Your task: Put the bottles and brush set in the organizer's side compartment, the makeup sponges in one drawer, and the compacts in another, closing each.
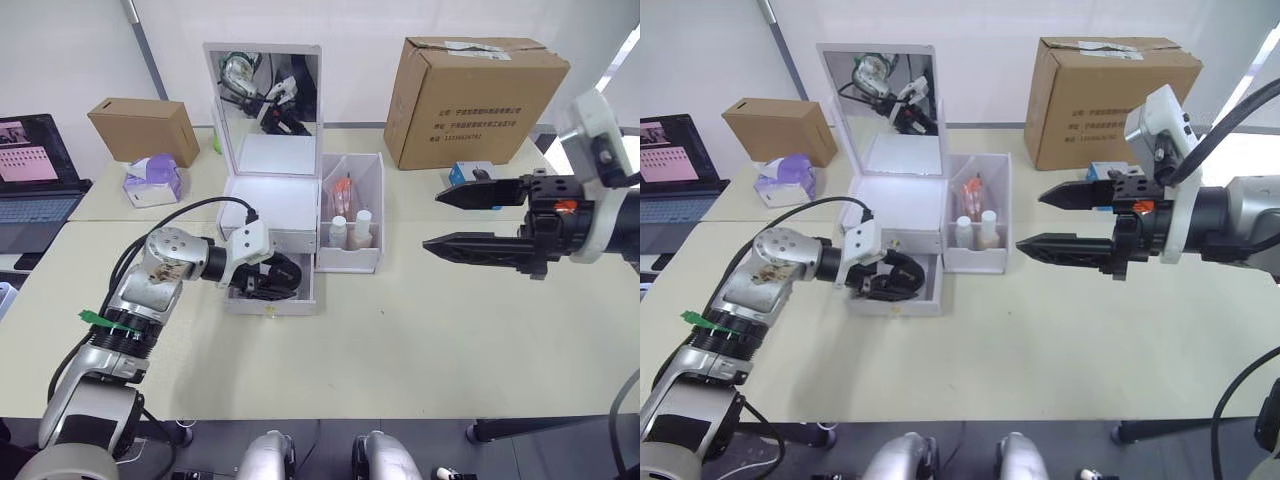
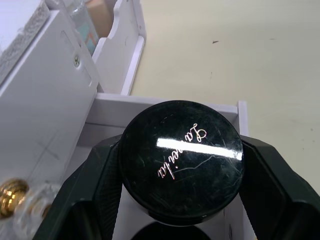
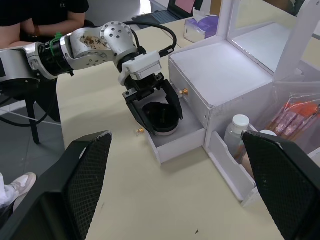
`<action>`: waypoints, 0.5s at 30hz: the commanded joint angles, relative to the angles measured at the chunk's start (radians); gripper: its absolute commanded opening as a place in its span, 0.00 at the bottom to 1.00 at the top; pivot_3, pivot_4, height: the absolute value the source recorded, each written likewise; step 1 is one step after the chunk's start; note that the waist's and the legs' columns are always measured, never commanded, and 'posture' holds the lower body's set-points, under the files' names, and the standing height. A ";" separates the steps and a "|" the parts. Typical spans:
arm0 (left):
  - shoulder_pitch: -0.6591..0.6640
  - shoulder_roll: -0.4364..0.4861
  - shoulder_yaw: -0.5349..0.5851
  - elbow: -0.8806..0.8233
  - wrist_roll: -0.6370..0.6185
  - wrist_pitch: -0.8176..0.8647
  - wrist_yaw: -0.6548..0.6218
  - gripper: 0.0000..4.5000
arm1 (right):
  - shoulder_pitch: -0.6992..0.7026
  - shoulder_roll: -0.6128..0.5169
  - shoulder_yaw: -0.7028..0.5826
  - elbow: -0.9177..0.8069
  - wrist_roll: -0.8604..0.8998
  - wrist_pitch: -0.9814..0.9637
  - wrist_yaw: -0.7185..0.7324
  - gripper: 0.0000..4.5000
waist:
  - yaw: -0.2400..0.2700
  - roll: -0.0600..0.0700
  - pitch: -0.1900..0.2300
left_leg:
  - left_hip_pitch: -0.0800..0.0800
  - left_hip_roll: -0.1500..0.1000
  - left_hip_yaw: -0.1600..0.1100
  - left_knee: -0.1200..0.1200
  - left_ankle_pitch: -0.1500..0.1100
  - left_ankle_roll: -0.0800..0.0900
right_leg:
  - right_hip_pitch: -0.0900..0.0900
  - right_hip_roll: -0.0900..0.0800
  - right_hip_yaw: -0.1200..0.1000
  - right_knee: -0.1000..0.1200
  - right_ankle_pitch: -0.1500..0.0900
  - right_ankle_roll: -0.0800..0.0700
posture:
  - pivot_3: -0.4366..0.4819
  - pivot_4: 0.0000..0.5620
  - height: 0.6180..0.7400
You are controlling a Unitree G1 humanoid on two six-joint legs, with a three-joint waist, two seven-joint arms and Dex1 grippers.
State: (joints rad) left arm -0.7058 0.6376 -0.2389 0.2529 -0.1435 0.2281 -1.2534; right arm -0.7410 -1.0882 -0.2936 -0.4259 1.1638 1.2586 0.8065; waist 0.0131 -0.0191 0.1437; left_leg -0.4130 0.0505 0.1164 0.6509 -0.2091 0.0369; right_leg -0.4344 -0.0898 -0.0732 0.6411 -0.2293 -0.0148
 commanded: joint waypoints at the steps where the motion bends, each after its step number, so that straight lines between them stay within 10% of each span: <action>1: -0.007 -0.005 0.013 -0.028 0.015 0.013 0.037 0.65 | -0.009 -0.021 -0.037 -0.011 0.022 -0.016 -0.010 1.00 | 0.000 0.000 0.000 | 0.000 0.000 0.000 0.000 0.000 0.000 | 0.000 0.000 0.000 0.000 0.000 0.000 | 0.48 0.27 0.92; 8: -0.004 -0.020 0.012 -0.034 0.023 0.043 0.052 0.65 | -0.013 -0.031 -0.030 -0.004 0.030 -0.020 -0.013 1.00 | 0.000 0.000 0.000 | 0.000 0.000 0.000 0.000 0.000 0.000 | 0.000 0.000 0.000 0.000 0.000 0.001 | 0.48 0.27 0.92; 15: -0.013 -0.009 0.021 -0.063 0.015 0.092 0.039 0.99 | -0.015 -0.040 -0.021 0.004 0.033 -0.029 -0.009 1.00 | 0.001 0.000 0.000 | 0.001 0.000 -0.001 0.000 0.000 0.000 | 0.001 0.000 0.000 0.000 -0.001 0.002 | 0.48 0.27 0.92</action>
State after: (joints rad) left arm -0.7011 0.6089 -0.2420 0.2228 -0.1238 0.3086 -1.2217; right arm -0.7385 -1.1097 -0.2929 -0.4211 1.1908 1.2530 0.7956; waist 0.0142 -0.0191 0.1437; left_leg -0.4124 0.0504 0.1156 0.6512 -0.2091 0.0370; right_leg -0.4333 -0.0899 -0.0735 0.6413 -0.2305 -0.0126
